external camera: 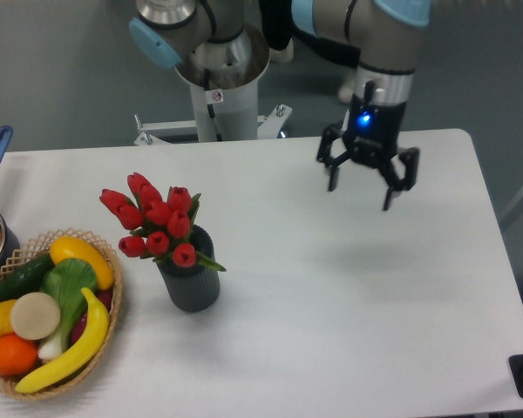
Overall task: Insert the flowers into the vase
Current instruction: 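Open the gripper, release the tulips, and lift away from the vase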
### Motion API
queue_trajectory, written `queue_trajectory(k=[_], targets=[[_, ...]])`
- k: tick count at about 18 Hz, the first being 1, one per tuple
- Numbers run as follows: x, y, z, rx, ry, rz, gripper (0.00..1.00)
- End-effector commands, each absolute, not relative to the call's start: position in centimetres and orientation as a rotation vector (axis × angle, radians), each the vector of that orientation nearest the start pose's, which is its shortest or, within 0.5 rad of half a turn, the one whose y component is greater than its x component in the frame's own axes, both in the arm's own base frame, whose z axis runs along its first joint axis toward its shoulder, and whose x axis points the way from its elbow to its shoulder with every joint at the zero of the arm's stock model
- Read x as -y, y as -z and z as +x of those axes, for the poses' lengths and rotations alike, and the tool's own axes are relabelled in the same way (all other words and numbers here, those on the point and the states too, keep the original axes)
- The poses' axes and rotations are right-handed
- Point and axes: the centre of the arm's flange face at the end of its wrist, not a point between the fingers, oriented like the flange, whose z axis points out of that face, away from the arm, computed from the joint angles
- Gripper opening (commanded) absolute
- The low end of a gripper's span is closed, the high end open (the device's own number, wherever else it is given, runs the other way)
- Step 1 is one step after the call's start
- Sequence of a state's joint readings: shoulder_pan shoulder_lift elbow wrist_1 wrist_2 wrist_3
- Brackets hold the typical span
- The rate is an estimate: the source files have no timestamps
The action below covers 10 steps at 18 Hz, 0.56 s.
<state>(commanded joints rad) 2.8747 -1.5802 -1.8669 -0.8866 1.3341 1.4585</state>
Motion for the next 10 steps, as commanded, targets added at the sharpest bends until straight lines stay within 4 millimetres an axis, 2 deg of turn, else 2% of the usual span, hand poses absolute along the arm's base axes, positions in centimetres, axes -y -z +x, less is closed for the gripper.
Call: queue_trajectory(k=[4,6,8,10], targets=[[-26.5,-44.4,-44.0,-0.366,-0.405,-2.887,1.0],[-24.4,-45.7,-44.5,-0.448,-0.376,-2.924,1.0],[-22.4,-46.4,-44.6,-0.494,-0.365,-2.934,1.0],[-21.5,-46.7,-44.7,-0.497,-0.37,-2.937,1.0]])
